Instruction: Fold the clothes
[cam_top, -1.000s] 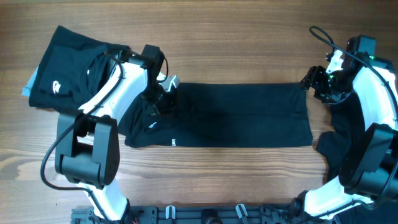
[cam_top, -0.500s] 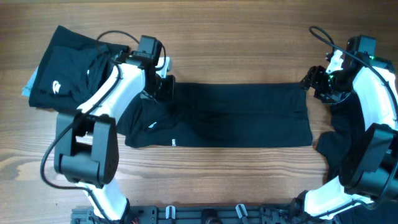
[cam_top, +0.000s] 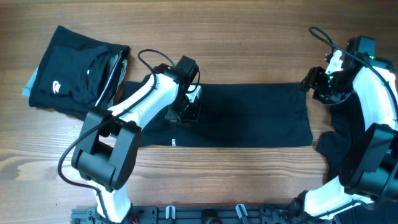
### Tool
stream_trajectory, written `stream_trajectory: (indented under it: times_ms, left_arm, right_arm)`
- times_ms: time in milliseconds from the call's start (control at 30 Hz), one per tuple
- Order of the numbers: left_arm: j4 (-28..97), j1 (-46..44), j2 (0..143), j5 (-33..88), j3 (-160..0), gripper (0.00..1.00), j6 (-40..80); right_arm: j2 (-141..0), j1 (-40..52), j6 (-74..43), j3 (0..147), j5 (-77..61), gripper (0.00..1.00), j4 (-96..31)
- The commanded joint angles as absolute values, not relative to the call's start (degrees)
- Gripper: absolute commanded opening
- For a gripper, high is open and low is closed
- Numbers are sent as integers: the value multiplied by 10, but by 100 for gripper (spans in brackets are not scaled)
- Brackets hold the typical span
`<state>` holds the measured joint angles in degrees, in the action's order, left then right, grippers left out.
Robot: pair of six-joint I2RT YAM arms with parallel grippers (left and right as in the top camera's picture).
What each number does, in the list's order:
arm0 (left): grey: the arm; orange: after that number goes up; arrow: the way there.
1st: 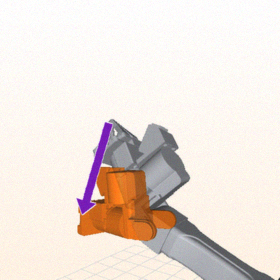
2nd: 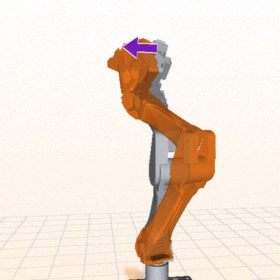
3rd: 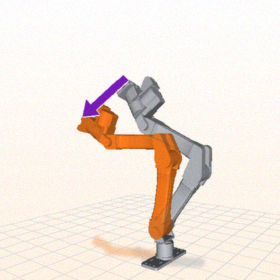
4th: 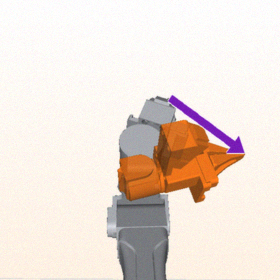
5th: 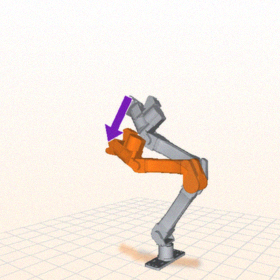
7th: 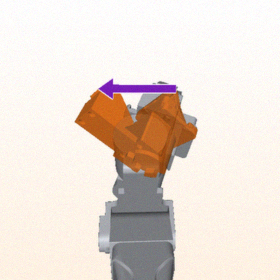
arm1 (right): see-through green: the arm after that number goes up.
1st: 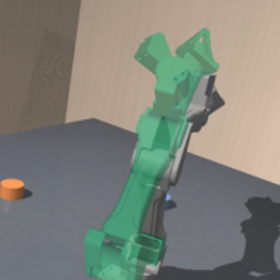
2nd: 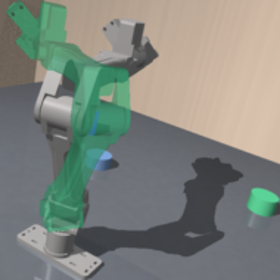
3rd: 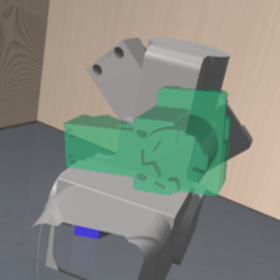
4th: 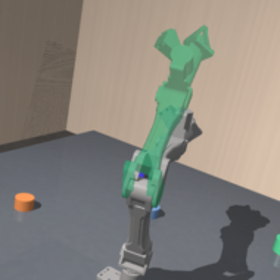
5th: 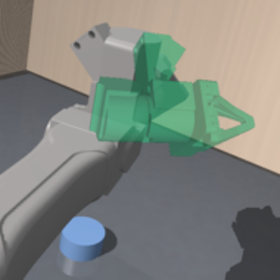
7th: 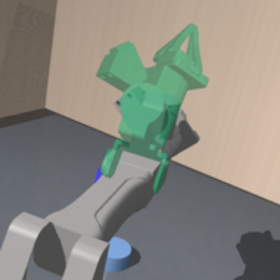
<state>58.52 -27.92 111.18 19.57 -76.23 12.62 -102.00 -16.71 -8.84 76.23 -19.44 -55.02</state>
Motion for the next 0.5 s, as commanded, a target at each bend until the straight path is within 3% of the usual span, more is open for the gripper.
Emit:
stream_trajectory:
  times_ms: [0, 167, 300, 400, 467]
  left_arm:
    - [605, -267, 1081, 199, -762, 4, 142]
    - [628, -214, 954, 152, -762, 4, 177]
    - [646, -123, 905, 103, -761, 10, 184]
    - [644, -69, 919, 101, -745, 4, 183]
    - [617, -39, 933, 102, -714, 4, 183]
  right_arm:
    - [-967, -169, -36, 761, -310, 62, -551]
    - [-879, -118, -15, 761, -422, 61, -546]
    - [-885, 21, -53, 761, -421, 46, -525]
    - [-920, 124, -93, 761, -407, 33, -472]
    - [-953, 186, -133, 761, -390, 31, -423]
